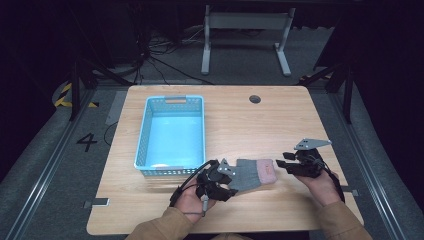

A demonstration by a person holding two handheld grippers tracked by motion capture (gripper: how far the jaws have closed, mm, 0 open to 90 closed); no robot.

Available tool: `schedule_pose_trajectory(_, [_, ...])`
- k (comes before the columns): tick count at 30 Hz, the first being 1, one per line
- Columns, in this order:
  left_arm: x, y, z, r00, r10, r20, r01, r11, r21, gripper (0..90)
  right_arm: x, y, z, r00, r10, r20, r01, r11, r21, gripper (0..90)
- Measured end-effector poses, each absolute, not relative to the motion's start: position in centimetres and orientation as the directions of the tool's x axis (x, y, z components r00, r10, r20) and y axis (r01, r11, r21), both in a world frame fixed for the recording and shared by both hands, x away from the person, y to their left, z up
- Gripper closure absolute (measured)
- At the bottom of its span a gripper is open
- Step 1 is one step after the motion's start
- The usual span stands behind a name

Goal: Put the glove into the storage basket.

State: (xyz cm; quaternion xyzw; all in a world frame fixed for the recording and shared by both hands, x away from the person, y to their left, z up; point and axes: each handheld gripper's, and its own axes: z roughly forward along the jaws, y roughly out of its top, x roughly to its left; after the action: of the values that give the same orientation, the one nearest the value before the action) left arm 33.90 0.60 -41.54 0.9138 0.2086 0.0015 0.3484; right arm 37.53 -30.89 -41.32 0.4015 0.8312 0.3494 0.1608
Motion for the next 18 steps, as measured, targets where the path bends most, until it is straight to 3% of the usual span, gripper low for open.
schedule_pose_trajectory(4, [33.9,0.1,-41.1,0.916,0.383,-0.117,0.365,-0.679,0.637,49.4,37.4,-31.4,-41.1,-0.631,0.774,0.054,0.567,0.412,0.713,54.2])
schedule_pose_trajectory(13, [35.5,-1.8,-40.4,0.909,0.389,-0.149,0.388,-0.658,0.646,41.9,36.8,-32.9,-40.2,-0.626,0.776,0.069,0.565,0.391,0.727,42.4])
schedule_pose_trajectory(18, [36.5,-3.2,-40.7,0.901,0.403,-0.161,0.406,-0.654,0.638,37.4,36.7,-33.5,-40.1,-0.616,0.785,0.074,0.581,0.388,0.715,41.4])
